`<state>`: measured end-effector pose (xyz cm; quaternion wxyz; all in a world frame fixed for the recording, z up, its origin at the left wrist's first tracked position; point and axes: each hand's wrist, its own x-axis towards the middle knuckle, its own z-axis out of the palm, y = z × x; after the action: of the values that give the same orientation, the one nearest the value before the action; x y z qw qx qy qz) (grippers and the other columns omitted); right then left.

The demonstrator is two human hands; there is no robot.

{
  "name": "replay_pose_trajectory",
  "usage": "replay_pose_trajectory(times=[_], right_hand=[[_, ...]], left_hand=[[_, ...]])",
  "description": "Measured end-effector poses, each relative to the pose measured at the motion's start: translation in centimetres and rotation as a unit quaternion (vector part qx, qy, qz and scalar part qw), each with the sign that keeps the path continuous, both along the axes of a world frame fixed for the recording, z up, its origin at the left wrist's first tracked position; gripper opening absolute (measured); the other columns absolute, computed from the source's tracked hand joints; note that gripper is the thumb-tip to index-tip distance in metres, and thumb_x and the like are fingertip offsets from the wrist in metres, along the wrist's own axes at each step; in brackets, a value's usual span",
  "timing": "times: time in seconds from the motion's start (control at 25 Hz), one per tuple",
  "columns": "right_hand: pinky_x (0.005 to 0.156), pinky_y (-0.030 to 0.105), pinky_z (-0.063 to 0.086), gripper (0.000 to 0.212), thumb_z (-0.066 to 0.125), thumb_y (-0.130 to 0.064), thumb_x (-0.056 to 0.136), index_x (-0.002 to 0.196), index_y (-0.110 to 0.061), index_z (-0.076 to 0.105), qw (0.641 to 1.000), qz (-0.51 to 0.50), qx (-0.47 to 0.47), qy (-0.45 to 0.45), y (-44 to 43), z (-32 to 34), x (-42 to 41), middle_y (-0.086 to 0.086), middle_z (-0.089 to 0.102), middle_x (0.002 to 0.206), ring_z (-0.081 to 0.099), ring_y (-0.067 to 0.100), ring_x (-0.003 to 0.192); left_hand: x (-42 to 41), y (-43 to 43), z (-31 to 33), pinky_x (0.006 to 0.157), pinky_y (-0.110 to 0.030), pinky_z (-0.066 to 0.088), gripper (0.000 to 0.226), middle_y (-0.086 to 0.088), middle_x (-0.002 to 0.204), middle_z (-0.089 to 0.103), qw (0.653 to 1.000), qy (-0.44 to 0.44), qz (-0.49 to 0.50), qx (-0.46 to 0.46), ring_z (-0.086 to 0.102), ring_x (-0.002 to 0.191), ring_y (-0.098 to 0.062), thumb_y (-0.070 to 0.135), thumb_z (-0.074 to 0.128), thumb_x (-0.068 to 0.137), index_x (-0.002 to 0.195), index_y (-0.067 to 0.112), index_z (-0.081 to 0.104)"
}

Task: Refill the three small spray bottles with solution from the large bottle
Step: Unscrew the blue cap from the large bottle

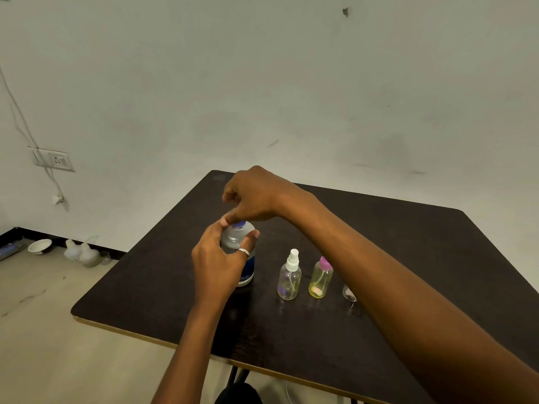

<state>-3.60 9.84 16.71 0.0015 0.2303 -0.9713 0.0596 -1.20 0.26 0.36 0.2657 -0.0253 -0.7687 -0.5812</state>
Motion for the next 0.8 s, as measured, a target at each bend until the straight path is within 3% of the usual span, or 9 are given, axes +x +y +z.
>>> replay_pose_trajectory(times=[0.08,0.2,0.32,0.44,0.56,0.64,0.72,0.8], right_hand=[[0.057,0.029,0.041,0.044,0.064,-0.052,0.084,0.061,-0.016,0.053,0.997,-0.059,0.000,0.058,-0.3,-0.4,-0.1,0.000,0.054,0.062,0.052,0.015,0.059],[0.058,0.030,0.041,0.047,0.062,-0.048,0.087,0.059,-0.018,0.040,0.992,-0.090,0.018,0.083,-1.0,-1.3,0.0,0.000,0.046,0.061,0.045,0.013,0.055],[0.057,0.028,0.042,0.037,0.067,-0.032,0.085,0.061,-0.017,0.044,0.996,-0.054,0.038,0.052,-1.2,-1.2,0.3,0.000,0.048,0.064,0.048,0.013,0.058],[0.068,0.029,0.053,0.009,0.067,-0.020,0.085,0.080,-0.012,0.067,0.998,-0.005,0.051,0.022,-0.9,-1.0,0.6,0.002,0.065,0.081,0.060,0.016,0.076],[0.085,0.031,0.054,0.019,0.065,-0.012,0.086,0.102,-0.015,0.074,0.998,0.032,0.043,-0.013,-0.3,-0.4,0.7,-0.001,0.070,0.105,0.063,0.016,0.095],[0.085,0.031,0.053,0.019,0.065,-0.021,0.088,0.105,-0.016,0.073,0.998,0.035,0.041,-0.023,0.0,0.0,0.6,-0.001,0.070,0.106,0.063,0.015,0.097],[0.071,0.030,0.051,0.028,0.061,-0.040,0.090,0.084,-0.014,0.070,1.000,-0.007,0.025,0.002,-0.1,0.0,0.4,0.001,0.068,0.085,0.062,0.016,0.079],[0.058,0.029,0.042,0.044,0.059,-0.050,0.089,0.062,-0.016,0.051,0.996,-0.064,0.020,0.052,-0.5,-0.6,0.2,0.001,0.053,0.064,0.051,0.014,0.059]], left_hand=[[0.0,0.0,0.0,0.089,-0.037,0.059,0.058,0.006,0.116,0.068,1.000,0.005,0.000,-0.004,0.066,0.104,-0.012,0.051,0.078,0.078,0.125,0.023,0.061],[0.2,0.0,0.1,0.087,-0.036,0.059,0.061,0.008,0.115,0.068,1.000,0.004,-0.007,0.005,0.066,0.103,-0.011,0.059,0.075,0.073,0.123,0.025,0.062],[0.3,0.0,0.2,0.086,-0.035,0.060,0.068,0.010,0.114,0.068,1.000,0.006,-0.010,0.005,0.067,0.104,-0.010,0.066,0.071,0.071,0.124,0.024,0.063],[0.2,-0.1,0.1,0.085,-0.038,0.060,0.064,0.010,0.114,0.068,1.000,0.006,-0.004,0.002,0.067,0.103,-0.010,0.063,0.075,0.073,0.123,0.026,0.062],[0.1,-0.1,-0.1,0.085,-0.038,0.061,0.061,0.010,0.114,0.067,1.000,0.004,-0.003,-0.003,0.066,0.103,-0.010,0.059,0.077,0.075,0.123,0.026,0.062],[0.2,-0.1,0.0,0.085,-0.037,0.060,0.060,0.009,0.114,0.067,1.000,0.005,-0.001,-0.002,0.067,0.102,-0.010,0.059,0.076,0.075,0.123,0.025,0.062],[0.2,0.0,0.1,0.085,-0.036,0.060,0.063,0.008,0.112,0.068,1.000,0.007,-0.001,0.003,0.067,0.102,-0.011,0.062,0.074,0.073,0.123,0.024,0.063],[0.3,0.0,0.2,0.085,-0.035,0.060,0.064,0.010,0.111,0.068,1.000,0.009,-0.006,0.009,0.067,0.101,-0.009,0.064,0.072,0.072,0.121,0.025,0.063]])
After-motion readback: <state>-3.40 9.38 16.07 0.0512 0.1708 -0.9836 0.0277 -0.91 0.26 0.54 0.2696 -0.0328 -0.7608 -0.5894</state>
